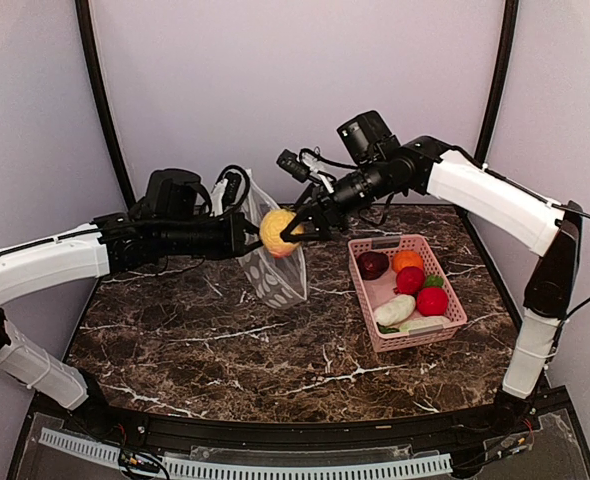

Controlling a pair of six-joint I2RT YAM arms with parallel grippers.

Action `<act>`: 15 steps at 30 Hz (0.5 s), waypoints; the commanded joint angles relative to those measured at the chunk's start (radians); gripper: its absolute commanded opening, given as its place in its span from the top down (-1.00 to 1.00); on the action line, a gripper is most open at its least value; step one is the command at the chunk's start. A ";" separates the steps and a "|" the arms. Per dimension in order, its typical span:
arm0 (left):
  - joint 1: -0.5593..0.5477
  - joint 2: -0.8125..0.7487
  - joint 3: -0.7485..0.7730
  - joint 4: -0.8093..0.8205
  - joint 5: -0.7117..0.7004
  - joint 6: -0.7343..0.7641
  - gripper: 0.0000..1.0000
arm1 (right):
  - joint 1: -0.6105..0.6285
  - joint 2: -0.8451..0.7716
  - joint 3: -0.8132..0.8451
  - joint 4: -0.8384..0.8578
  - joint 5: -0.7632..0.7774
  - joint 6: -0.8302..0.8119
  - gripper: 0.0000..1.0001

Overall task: Place the food in the zip-top bag and seal the zipper
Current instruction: Place the fake fruit in the zipper food storage bag.

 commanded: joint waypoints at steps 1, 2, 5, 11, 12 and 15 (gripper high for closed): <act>-0.019 -0.057 -0.003 0.063 0.072 -0.002 0.99 | -0.009 0.010 -0.051 0.051 0.238 -0.009 0.18; -0.019 -0.057 -0.004 0.061 0.070 -0.002 0.99 | -0.008 0.009 -0.059 0.058 0.251 -0.010 0.18; -0.019 -0.054 -0.005 0.060 0.066 0.001 0.99 | -0.008 0.012 -0.079 0.066 0.302 -0.008 0.18; -0.019 -0.045 -0.006 0.058 0.053 0.006 0.99 | 0.022 0.017 -0.087 0.074 0.389 -0.030 0.17; -0.019 -0.039 -0.006 0.060 0.052 0.006 0.99 | 0.036 0.019 -0.081 0.072 0.409 -0.035 0.16; -0.019 -0.029 -0.006 0.065 0.052 0.006 0.99 | 0.074 0.037 -0.048 0.047 0.418 -0.052 -0.03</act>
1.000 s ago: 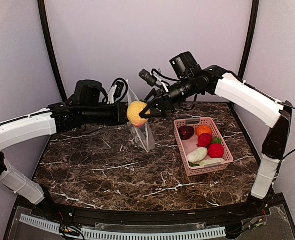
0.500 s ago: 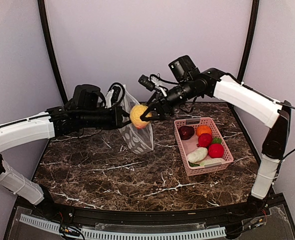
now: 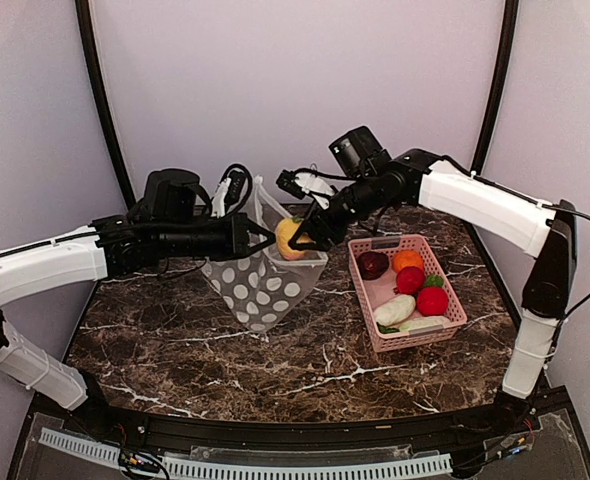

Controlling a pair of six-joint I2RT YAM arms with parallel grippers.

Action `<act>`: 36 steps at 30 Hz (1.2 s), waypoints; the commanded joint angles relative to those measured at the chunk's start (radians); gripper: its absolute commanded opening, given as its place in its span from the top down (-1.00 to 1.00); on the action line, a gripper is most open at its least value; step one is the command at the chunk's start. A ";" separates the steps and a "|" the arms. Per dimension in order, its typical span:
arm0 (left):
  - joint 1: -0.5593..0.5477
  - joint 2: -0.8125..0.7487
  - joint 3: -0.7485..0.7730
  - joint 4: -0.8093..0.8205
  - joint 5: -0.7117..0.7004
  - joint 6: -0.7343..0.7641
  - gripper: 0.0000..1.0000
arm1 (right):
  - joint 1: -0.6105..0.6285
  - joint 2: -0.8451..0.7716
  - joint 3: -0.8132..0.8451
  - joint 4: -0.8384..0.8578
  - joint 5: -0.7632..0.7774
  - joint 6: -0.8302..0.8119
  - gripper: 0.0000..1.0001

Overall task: Place the food in the zip-top bag and seal the zipper
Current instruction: Place the fake fruit in the zipper food storage bag, then adjust the zipper food storage bag at the center of the board.

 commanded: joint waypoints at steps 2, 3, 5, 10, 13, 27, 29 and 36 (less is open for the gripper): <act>-0.002 -0.013 0.006 0.031 0.015 0.009 0.99 | 0.061 0.040 0.062 -0.017 0.011 -0.029 -0.16; -0.002 -0.014 0.006 0.026 0.011 0.012 0.99 | 0.061 0.040 0.068 -0.024 -0.010 -0.025 -0.20; -0.002 -0.018 0.002 0.014 -0.008 0.021 0.99 | 0.061 0.037 0.066 -0.029 -0.035 -0.028 -0.30; -0.002 -0.031 -0.003 -0.022 -0.040 0.038 0.99 | 0.053 0.005 0.077 -0.063 -0.068 -0.029 -0.58; -0.001 -0.037 -0.005 -0.031 -0.051 0.044 0.99 | 0.044 -0.031 0.083 -0.062 -0.076 -0.032 -0.65; -0.002 -0.030 -0.027 -0.042 -0.064 0.051 0.99 | 0.012 -0.002 0.108 0.001 0.135 0.054 -0.63; -0.002 -0.032 -0.031 -0.042 -0.062 0.050 0.99 | 0.012 0.025 0.116 0.005 0.186 0.059 -0.57; -0.001 -0.042 -0.044 -0.053 -0.085 0.059 0.99 | 0.012 0.079 0.143 -0.014 0.151 0.070 0.11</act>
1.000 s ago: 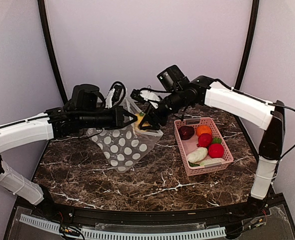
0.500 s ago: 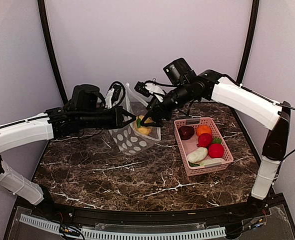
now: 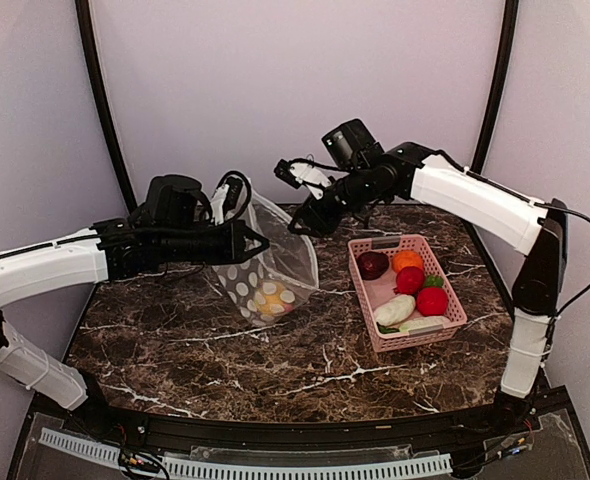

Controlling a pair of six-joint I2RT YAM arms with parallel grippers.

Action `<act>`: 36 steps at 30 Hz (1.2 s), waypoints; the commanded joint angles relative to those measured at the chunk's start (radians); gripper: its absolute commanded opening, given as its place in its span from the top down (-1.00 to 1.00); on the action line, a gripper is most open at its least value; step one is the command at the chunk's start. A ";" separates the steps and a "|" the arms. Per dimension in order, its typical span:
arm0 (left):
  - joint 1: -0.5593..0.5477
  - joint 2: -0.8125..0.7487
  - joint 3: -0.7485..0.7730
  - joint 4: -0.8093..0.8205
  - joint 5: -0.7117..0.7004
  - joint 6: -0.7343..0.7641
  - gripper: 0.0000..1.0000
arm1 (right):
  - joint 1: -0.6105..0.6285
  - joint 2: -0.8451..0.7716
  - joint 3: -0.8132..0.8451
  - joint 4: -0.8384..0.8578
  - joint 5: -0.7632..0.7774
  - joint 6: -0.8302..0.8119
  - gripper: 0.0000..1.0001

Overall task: Place the food in the zip-top bag and seal the zipper
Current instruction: Adjust the zipper food storage bag at the center of the board.

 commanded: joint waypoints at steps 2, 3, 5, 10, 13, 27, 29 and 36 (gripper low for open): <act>-0.001 -0.042 -0.018 -0.043 -0.034 0.028 0.99 | -0.004 0.034 0.049 0.002 -0.006 0.022 0.53; -0.001 -0.042 -0.015 -0.057 -0.038 0.035 0.99 | -0.004 0.035 0.058 0.000 -0.012 0.020 0.74; 0.001 -0.042 -0.003 -0.083 -0.051 0.049 0.99 | -0.006 0.037 0.092 -0.011 -0.001 0.015 1.00; 0.022 -0.033 0.156 -0.414 -0.228 0.139 0.99 | -0.056 0.040 0.213 -0.022 0.238 -0.002 1.00; 0.027 -0.060 0.206 -0.503 -0.322 0.225 0.98 | -0.070 0.027 0.191 -0.020 0.255 0.004 1.00; 0.059 0.147 0.589 -0.671 -0.568 0.493 0.99 | -0.043 0.025 0.301 -0.020 -0.132 0.079 1.00; 0.060 0.237 0.745 -0.755 -0.591 0.531 0.99 | -0.044 0.030 0.331 -0.014 -0.131 0.084 1.00; 0.064 0.337 0.817 -0.854 -0.742 0.637 0.99 | -0.055 0.044 0.226 0.000 -0.052 0.112 1.00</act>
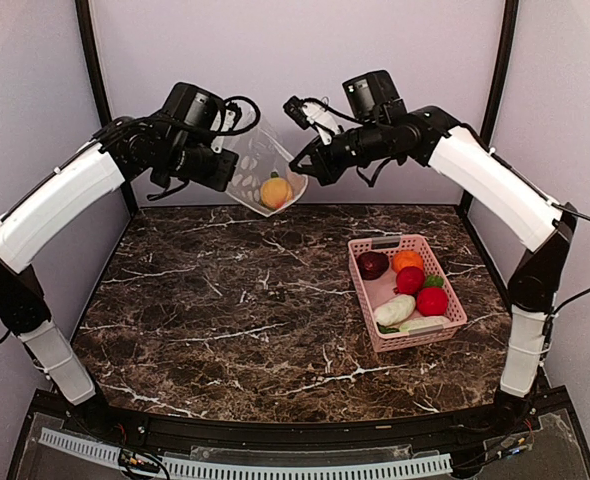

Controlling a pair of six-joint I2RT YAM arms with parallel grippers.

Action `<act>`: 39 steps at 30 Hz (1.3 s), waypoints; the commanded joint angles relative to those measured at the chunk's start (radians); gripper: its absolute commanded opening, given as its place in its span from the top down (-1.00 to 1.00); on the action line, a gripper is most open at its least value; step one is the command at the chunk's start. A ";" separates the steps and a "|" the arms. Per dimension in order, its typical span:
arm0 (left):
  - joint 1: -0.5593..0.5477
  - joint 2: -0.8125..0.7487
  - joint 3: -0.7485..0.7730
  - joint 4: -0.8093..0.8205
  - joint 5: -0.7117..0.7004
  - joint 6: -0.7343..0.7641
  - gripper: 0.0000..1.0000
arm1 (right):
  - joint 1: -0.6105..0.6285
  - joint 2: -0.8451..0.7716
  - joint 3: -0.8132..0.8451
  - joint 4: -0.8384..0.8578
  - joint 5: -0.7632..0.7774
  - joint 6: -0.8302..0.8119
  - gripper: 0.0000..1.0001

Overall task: Place the food in the zip-top bag and seal the zipper
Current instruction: Adjust the zipper food storage bag at the center of the board, then pick up the fake fruit from the bin.

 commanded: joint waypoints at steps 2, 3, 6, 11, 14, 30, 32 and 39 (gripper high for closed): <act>0.005 0.013 -0.045 -0.140 -0.156 0.123 0.99 | -0.013 0.014 -0.102 0.040 -0.019 0.040 1.00; 0.005 0.011 -0.048 -0.143 -0.154 0.119 0.99 | -0.012 0.026 -0.103 0.038 -0.047 0.048 1.00; 0.006 -0.011 -0.064 -0.146 -0.136 0.107 0.99 | -0.011 0.068 -0.083 0.027 -0.115 0.063 1.00; 0.005 -0.055 -0.165 -0.114 -0.114 0.120 0.99 | 0.007 0.122 -0.042 0.007 -0.181 0.059 1.00; 0.006 -0.064 -0.213 -0.081 -0.106 0.131 0.99 | 0.012 0.139 -0.031 -0.010 -0.189 0.047 0.90; 0.009 -0.044 -0.294 0.081 0.099 0.127 0.99 | -0.034 -0.291 -0.489 0.048 -0.015 -0.187 -0.46; 0.010 -0.042 -0.294 0.097 0.147 0.109 0.98 | -0.079 -0.362 -0.584 0.068 -0.036 -0.218 -0.47; 0.010 -0.009 -0.324 0.224 0.405 0.014 0.99 | -0.277 -0.519 -0.843 0.088 -0.044 -0.300 -0.52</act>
